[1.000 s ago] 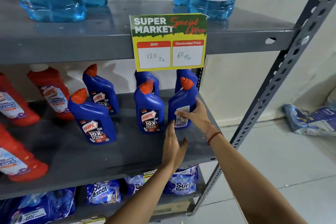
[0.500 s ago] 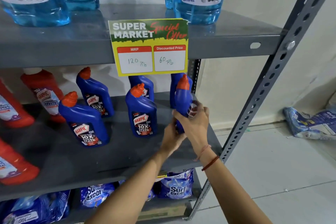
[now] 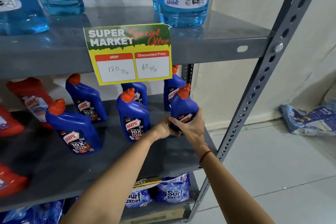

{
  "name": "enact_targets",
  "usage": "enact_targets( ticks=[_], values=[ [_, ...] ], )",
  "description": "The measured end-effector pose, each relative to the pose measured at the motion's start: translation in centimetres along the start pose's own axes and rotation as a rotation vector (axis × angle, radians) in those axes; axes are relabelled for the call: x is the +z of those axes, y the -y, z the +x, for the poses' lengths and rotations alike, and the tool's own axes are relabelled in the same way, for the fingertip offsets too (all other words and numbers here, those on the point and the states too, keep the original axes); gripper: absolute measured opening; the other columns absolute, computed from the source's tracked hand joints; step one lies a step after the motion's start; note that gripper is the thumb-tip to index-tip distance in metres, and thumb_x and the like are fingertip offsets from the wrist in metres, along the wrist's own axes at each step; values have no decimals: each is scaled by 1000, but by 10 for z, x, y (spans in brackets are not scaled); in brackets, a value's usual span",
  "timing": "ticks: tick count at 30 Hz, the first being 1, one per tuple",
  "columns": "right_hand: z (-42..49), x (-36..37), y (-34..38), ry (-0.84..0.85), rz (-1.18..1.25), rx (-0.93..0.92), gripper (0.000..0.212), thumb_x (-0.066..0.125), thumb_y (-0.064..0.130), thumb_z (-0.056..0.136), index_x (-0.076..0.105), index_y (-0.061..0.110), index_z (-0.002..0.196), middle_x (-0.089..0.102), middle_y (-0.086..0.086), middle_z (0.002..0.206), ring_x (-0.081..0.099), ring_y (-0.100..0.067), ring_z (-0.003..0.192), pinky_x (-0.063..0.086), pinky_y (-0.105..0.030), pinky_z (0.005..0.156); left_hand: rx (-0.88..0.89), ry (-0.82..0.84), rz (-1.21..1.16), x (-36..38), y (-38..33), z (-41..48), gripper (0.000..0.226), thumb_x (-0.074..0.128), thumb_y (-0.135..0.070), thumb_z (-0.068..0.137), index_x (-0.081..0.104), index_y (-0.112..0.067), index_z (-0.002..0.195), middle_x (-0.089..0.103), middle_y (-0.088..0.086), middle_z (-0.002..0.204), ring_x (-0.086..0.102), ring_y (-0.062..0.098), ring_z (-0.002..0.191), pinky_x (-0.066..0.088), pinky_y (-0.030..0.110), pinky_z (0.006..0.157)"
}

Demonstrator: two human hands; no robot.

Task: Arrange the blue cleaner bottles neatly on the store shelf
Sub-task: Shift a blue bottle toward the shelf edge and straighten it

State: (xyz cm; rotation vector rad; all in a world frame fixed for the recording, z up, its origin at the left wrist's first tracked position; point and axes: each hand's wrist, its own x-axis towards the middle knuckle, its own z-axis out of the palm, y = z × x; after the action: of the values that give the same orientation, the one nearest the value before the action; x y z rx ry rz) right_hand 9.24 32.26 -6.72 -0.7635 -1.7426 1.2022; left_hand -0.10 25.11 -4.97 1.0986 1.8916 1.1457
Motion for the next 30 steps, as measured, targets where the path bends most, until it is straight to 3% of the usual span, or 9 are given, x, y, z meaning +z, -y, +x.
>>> enact_targets(
  ticks=[3,4,6,8,11,15,20,24,30],
  values=[
    [2,4,-6,-35,16,10,74,92,30,54,46,27,112,56,10,99,57,0,91,49,-21,82,-37,-22,-92,0,16,5,39,62,16,73,56,2,109,62,9,99,58,22,94,53,33,82],
    [6,6,-9,-26,26,7,74,91,29,55,46,28,112,55,13,99,55,4,92,48,-17,82,-64,-57,-194,1,21,7,34,58,14,78,55,-1,109,62,10,102,58,24,97,55,36,81],
    [10,5,-13,26,48,19,72,90,30,57,46,28,113,55,15,101,56,4,94,48,-12,82,-79,-178,-191,6,25,1,26,45,9,87,54,-4,107,61,9,100,57,24,98,57,33,76],
    [9,2,-20,80,109,58,65,87,29,63,48,24,115,60,7,104,61,-1,93,52,-16,81,-64,-290,-103,14,36,-6,25,40,1,91,55,-5,110,61,11,107,55,27,108,51,40,88],
    [-2,-4,-32,141,268,186,39,64,23,87,48,22,123,62,0,110,62,-5,98,54,-16,78,-42,-285,59,26,55,-8,36,60,-22,86,53,-11,119,63,12,118,57,24,112,45,42,99],
    [-11,-12,-35,103,336,273,32,43,23,99,46,16,130,56,1,117,56,-5,104,47,-6,76,-66,-301,94,30,51,-16,46,63,-33,83,51,-11,121,60,14,122,55,26,114,44,41,100],
    [-44,-24,-40,101,205,254,40,38,31,100,40,17,138,52,2,128,48,-10,118,40,-2,80,-32,-295,141,39,59,-36,43,66,-30,82,54,-8,118,63,9,119,57,21,111,42,28,91],
    [-74,-34,-41,81,249,256,42,39,27,100,37,17,141,52,3,128,51,-3,112,43,0,83,55,-305,127,49,62,-62,38,70,-28,78,61,-9,109,68,5,109,61,12,101,43,20,84],
    [-95,-43,-39,64,227,222,42,41,27,100,41,10,138,59,-7,126,57,-14,115,50,-16,90,62,-287,89,56,64,-79,39,70,-30,77,61,-10,109,69,11,110,64,19,101,52,37,90]
  ],
)
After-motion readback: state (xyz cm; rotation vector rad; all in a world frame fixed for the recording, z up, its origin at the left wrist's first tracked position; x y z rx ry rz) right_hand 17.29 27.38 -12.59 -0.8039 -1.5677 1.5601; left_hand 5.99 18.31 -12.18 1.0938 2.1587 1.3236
